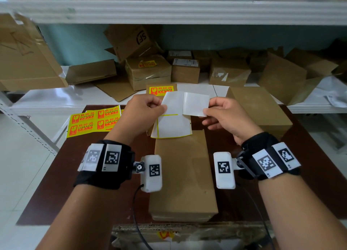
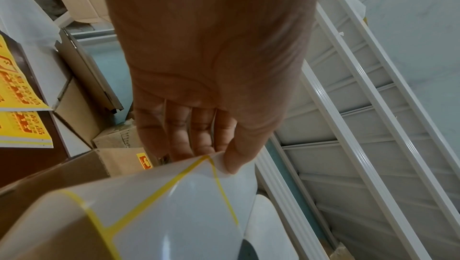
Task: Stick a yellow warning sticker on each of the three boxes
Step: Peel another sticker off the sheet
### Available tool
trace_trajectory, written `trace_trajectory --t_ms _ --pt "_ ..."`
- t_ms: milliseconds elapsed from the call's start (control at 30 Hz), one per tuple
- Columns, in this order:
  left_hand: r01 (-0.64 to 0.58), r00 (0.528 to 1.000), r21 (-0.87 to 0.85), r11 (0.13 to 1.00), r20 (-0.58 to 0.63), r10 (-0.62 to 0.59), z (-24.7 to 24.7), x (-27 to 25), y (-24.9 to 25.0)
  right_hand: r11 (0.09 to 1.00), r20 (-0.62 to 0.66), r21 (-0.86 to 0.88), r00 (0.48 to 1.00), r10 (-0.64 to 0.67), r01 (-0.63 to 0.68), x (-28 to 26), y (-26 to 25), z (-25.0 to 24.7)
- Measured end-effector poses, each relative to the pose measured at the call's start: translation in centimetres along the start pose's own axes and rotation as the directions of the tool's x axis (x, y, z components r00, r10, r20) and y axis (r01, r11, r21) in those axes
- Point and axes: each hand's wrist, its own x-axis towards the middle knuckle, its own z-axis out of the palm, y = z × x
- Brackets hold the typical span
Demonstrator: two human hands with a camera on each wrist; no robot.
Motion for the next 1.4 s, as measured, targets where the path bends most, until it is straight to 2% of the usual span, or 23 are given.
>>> trace_trajectory --t_ms 1400 --pt "0.047 0.999 -0.016 0.999 -0.019 -0.047 -0.6 0.3 -0.5 1.0 -0.039 0.007 0.999 0.025 -0.025 0.3 0.6 -1.7"
